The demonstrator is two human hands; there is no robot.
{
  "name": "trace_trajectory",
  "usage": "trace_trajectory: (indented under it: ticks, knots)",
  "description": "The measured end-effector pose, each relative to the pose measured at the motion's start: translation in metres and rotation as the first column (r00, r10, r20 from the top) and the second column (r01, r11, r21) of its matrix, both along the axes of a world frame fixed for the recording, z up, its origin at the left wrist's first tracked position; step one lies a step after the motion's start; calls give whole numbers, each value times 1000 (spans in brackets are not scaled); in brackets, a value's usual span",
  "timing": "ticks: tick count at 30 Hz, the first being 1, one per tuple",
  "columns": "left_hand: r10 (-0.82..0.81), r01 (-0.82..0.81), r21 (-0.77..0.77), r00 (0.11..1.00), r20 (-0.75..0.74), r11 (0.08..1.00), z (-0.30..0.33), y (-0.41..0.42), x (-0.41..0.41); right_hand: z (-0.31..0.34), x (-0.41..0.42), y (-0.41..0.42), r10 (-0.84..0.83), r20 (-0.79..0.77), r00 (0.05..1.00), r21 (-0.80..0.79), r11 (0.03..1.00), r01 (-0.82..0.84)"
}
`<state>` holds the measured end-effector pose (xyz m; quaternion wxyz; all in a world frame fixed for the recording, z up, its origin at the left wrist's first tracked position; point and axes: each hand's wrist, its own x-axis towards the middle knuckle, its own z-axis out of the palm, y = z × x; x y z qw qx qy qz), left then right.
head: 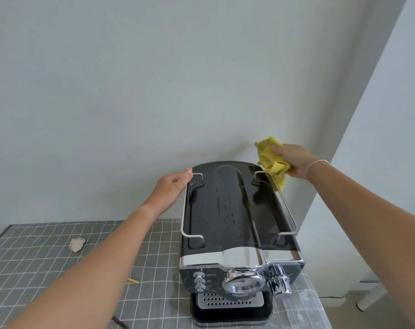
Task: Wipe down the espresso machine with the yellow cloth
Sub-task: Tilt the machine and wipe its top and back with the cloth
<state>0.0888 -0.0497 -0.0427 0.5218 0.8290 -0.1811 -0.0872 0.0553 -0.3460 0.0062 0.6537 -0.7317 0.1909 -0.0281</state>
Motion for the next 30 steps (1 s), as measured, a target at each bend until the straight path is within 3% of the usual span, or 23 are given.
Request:
trace_trajectory:
  ticks: [2, 4, 10, 15, 19, 22, 26, 30]
  knots:
    - [-11, 11, 33, 1000, 7, 999, 2, 1, 1, 2, -19, -16, -61, 65, 996, 184, 982, 48]
    - [-19, 18, 60, 1000, 5, 998, 4, 2, 1, 4, -42, -28, -91, 90, 992, 269, 961, 64]
    - [7, -13, 155, 999, 38, 988, 18, -10, -7, -10, -90, -23, -214, 154, 964, 437, 890, 128]
    - [29, -77, 295, 986, 162, 953, 31, -26, -20, -39, -110, 20, -173, 96, 980, 525, 845, 98]
    - [5, -106, 383, 967, 256, 918, 36, -42, -32, -59, -127, 55, -102, 122, 987, 336, 940, 55]
    - [41, -137, 376, 967, 252, 916, 32, -46, -36, -62, -150, 67, -41, 105, 994, 302, 953, 7]
    - [123, -190, 322, 968, 219, 927, 28, -45, -36, -76, -184, 75, -11, 246, 969, 155, 988, -28]
    - [91, -162, 329, 971, 220, 930, 31, -48, -37, -81, -184, 71, 57, 338, 939, 22, 997, -69]
